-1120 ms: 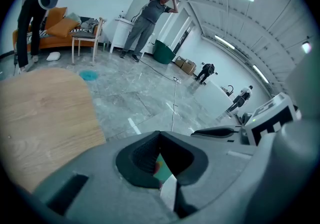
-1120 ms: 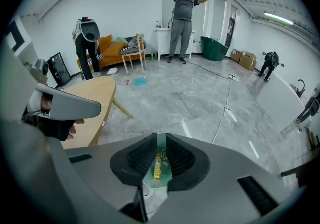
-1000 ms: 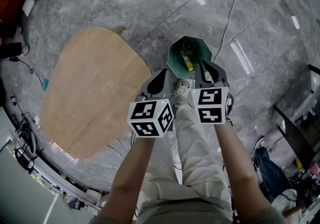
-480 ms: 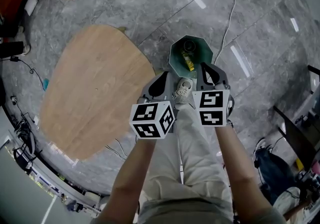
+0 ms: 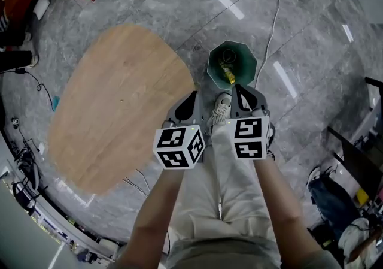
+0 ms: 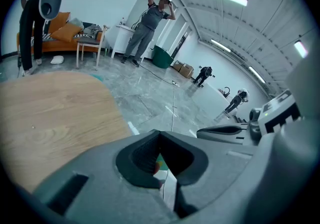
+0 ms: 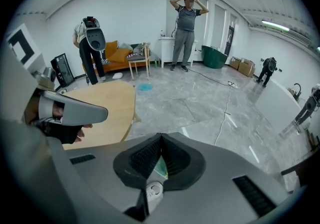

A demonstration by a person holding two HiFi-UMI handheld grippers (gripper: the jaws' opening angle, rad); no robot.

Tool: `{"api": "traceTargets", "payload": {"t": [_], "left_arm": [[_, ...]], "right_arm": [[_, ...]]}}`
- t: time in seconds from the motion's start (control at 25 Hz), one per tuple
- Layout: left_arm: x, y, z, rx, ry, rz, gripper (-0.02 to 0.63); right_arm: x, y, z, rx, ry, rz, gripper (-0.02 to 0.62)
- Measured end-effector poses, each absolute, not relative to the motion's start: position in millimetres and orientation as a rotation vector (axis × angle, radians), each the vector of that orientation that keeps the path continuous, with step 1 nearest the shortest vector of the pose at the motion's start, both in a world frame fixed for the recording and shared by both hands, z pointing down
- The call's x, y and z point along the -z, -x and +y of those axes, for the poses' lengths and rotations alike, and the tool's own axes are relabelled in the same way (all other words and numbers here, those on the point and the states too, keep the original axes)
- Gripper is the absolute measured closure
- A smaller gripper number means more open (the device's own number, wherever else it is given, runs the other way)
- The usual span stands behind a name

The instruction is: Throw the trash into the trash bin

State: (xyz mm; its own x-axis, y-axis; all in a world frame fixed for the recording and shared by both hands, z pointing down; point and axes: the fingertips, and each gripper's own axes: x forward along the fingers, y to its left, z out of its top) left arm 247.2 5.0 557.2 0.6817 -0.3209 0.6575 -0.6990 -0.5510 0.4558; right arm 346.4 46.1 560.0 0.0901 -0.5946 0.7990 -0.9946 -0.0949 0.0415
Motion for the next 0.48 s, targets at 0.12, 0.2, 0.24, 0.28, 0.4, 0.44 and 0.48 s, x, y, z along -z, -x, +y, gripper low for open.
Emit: {"api": "traceTargets", "payload": {"t": [0.12, 0.2, 0.24, 0.28, 0.4, 0.44, 0.48], "left_arm": [[-551.3, -226.3, 10.9, -0.66, -2.165, -0.795, 0.606], [-546.6, -213.2, 15.5, -0.652, -2.169, -0.803, 0.606], [-544.2, -206.9, 17.7, -0.648, -2.171, -0.807, 0.606], [-541.9, -200.5, 19.8, -0.645, -2.173, -0.811, 0.606], [-535.8, -181.5, 26.8, -0.636, -2.175, -0.823, 0.606], [-534.2, -175.2, 29.4, -0.632, -2.174, -0.828, 0.606], [-532.9, -168.7, 32.0, -0.628, -2.172, -0.834, 0.606]], "right_arm": [[-551.5, -330.2, 52.8, -0.821, -1.762, -1.575, 0.586], [-545.1, -321.4, 56.6, -0.806, -1.769, -1.581, 0.586], [-541.8, -317.3, 58.3, -0.797, -1.773, -1.583, 0.586], [-538.5, -313.1, 59.7, -0.79, -1.777, -1.586, 0.586], [-529.8, -299.9, 63.9, -0.777, -1.789, -1.595, 0.586], [-527.4, -295.2, 65.4, -0.772, -1.792, -1.598, 0.586], [-525.2, -290.3, 67.0, -0.767, -1.795, -1.602, 0.586]]}}
